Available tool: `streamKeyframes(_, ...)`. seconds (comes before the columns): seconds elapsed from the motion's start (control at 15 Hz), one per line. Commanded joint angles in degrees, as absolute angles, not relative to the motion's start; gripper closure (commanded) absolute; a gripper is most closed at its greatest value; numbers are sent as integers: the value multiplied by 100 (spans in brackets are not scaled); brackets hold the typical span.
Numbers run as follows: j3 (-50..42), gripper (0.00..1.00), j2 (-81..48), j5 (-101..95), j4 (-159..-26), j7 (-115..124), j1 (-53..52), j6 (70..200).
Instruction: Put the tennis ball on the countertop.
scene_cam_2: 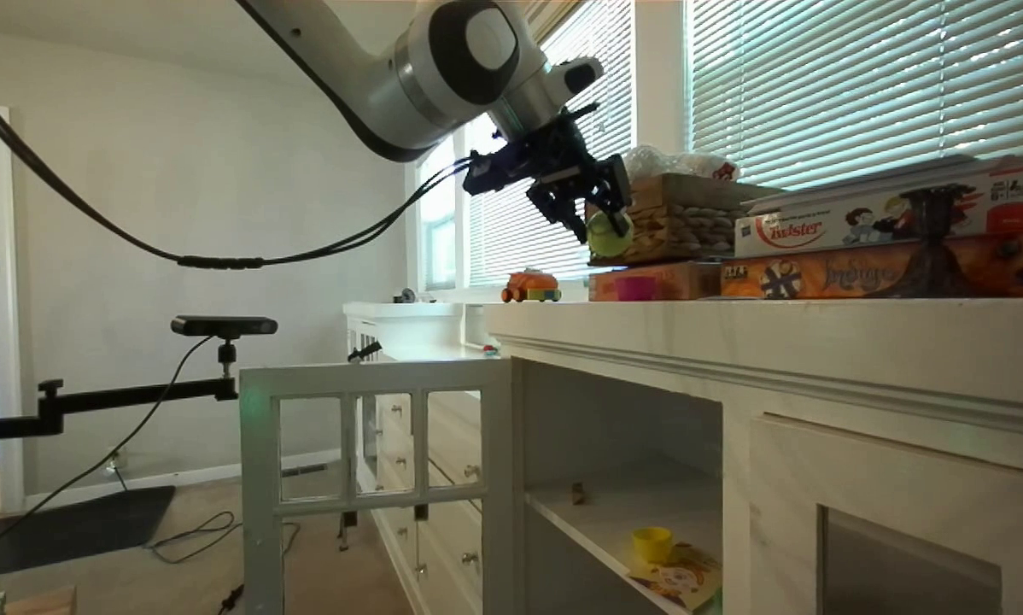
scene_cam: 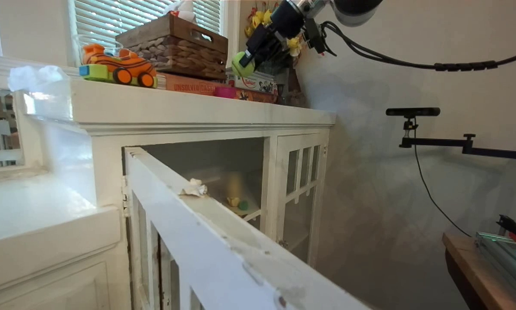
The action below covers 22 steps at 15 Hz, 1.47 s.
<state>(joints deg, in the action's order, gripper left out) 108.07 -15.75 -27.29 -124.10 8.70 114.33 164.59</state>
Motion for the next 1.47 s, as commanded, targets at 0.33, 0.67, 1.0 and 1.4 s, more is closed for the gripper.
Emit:
streamKeyframes(0.33, 9438, 63, -902, -1688, -12013, 892, 10048, 16754)
streamKeyframes(0.67, 8663, 63, -779, -1621, -11870, 1018, 9302, 16603)
streamKeyframes(1.0, 7639, 63, -569, -1046, -11772, 626, 8324, 16614)
streamKeyframes(1.4, 6008, 63, -827, -1361, -11509, 1060, 6678, 16466)
